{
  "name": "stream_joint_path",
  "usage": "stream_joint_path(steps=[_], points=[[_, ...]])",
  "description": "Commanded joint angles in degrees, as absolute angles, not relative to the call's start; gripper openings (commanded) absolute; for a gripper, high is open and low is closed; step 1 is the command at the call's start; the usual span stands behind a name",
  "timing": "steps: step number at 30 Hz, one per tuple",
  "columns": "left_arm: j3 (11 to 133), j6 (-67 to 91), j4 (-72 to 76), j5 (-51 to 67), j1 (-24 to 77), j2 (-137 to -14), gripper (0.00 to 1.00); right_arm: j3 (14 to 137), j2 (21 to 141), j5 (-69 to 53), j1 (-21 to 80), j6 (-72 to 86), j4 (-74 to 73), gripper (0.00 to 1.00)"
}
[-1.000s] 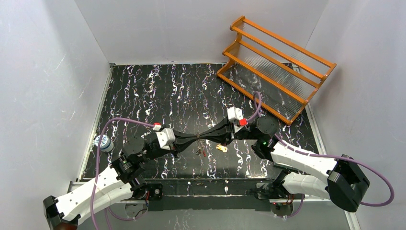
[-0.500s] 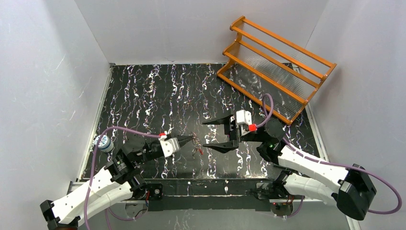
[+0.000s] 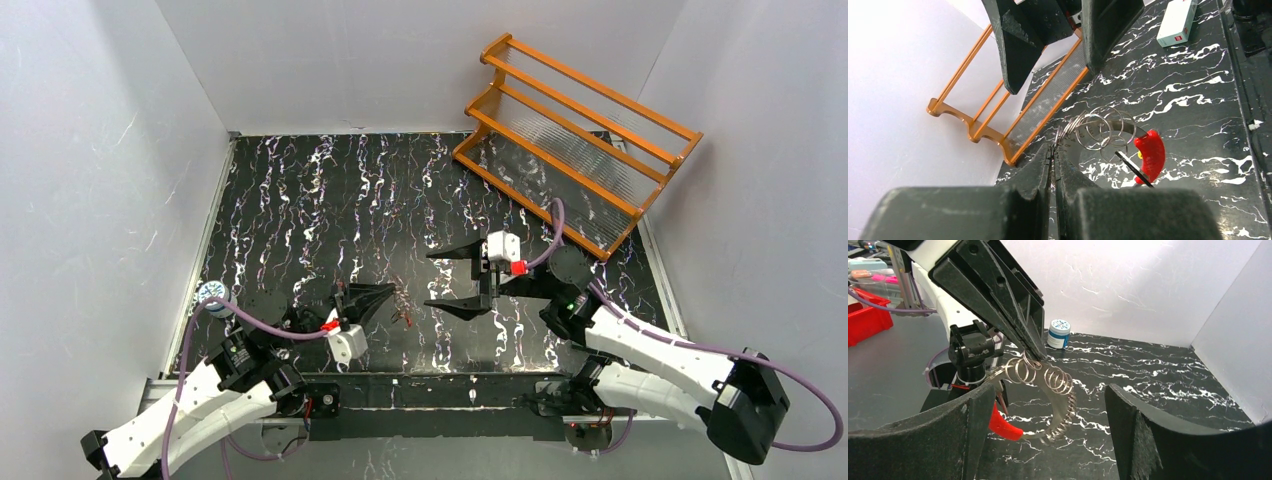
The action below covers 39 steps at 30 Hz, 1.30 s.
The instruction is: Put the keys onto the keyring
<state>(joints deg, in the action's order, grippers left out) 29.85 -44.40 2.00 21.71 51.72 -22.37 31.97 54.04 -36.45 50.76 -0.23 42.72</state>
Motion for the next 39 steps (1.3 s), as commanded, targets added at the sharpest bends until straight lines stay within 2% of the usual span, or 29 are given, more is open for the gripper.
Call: stream_joint_path(steps=[1, 5, 11, 14, 15, 19, 23, 30, 34, 37, 39], points=[[29.8, -39.1, 2.4, 20.3, 51.6, -21.6, 0.00, 31.7, 52.3, -31.6, 51.1, 0.2, 39.0, 0.88], [30.3, -23.8, -0.5, 13.8, 51.6, -22.5, 0.00, 32.5, 50.3, -18.6, 51.0, 7.9, 30.8, 0.98], [28.2, -6.8, -5.3, 7.9, 51.6, -24.0, 0.00, 34.0, 48.5, 5.1, 50.9, 21.6, 8.2, 0.99], [26.6, -2.6, -5.1, 5.8, 51.6, -23.1, 0.00, 34.9, 50.2, 8.6, 50.0, 27.6, -2.8, 0.98], [26.2, -1.8, -5.0, 5.4, 51.6, -22.8, 0.00, 34.8, 50.9, 8.6, 49.6, 29.4, -5.7, 0.95], [25.2, -0.9, -3.7, 5.1, 51.6, -21.6, 0.00, 33.9, 54.3, 2.7, 46.3, 36.4, -13.4, 0.86], [25.1, -0.9, -2.6, 5.4, 51.6, -22.0, 0.00, 31.6, 57.5, -10.8, 36.2, 40.0, -17.0, 0.84], [24.7, -0.4, -0.3, 7.6, 51.7, -24.6, 0.00, 25.5, 59.0, -23.4, 28.2, 39.9, -11.4, 0.79], [24.6, -0.4, 2.0, 8.3, 51.6, -25.4, 0.00, 24.3, 65.2, -27.7, 27.4, 39.0, -7.3, 0.63], [24.6, -0.4, 2.3, 8.5, 51.6, -25.6, 0.00, 23.9, 68.5, -29.5, 27.3, 38.4, -4.1, 0.45], [24.6, -0.4, 2.3, 8.5, 51.6, -25.5, 0.00, 24.2, 70.3, -29.3, 27.2, 37.7, -3.3, 0.43]])
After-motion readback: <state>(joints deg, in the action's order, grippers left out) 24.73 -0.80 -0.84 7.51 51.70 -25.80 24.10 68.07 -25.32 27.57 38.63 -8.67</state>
